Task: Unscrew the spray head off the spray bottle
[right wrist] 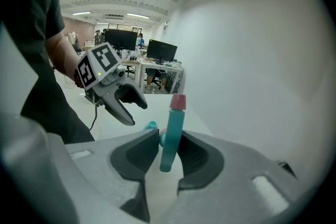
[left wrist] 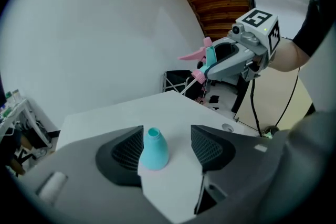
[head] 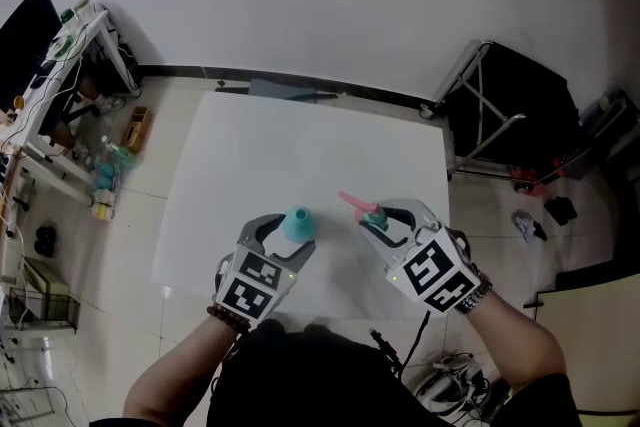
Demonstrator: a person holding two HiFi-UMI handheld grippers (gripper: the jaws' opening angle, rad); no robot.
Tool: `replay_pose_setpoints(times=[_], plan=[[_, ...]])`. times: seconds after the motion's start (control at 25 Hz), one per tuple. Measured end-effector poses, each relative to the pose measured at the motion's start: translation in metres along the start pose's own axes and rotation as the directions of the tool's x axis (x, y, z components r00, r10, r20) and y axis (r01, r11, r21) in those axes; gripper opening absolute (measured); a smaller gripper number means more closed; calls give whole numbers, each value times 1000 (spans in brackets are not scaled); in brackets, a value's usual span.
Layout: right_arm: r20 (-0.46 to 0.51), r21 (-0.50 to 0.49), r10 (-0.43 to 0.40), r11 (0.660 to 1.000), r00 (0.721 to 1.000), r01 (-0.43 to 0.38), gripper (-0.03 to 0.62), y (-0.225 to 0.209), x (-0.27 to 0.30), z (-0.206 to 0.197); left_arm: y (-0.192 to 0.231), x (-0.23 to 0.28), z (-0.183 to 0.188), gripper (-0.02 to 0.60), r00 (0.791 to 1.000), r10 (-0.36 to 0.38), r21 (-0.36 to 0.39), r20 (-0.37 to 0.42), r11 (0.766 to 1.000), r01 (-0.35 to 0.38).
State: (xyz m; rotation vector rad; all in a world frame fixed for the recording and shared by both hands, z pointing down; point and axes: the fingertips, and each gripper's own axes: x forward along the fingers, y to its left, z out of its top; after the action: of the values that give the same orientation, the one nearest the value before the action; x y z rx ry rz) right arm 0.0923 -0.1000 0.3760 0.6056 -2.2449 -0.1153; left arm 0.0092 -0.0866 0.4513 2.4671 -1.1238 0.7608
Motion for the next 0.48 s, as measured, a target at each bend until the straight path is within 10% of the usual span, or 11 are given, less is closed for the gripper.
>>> replay_pose_setpoints(times=[0.48], plan=[[10, -8, 85, 996, 996, -85, 100, 17, -10, 30, 10, 11, -26, 322, 996, 70, 129, -54, 990, -62]])
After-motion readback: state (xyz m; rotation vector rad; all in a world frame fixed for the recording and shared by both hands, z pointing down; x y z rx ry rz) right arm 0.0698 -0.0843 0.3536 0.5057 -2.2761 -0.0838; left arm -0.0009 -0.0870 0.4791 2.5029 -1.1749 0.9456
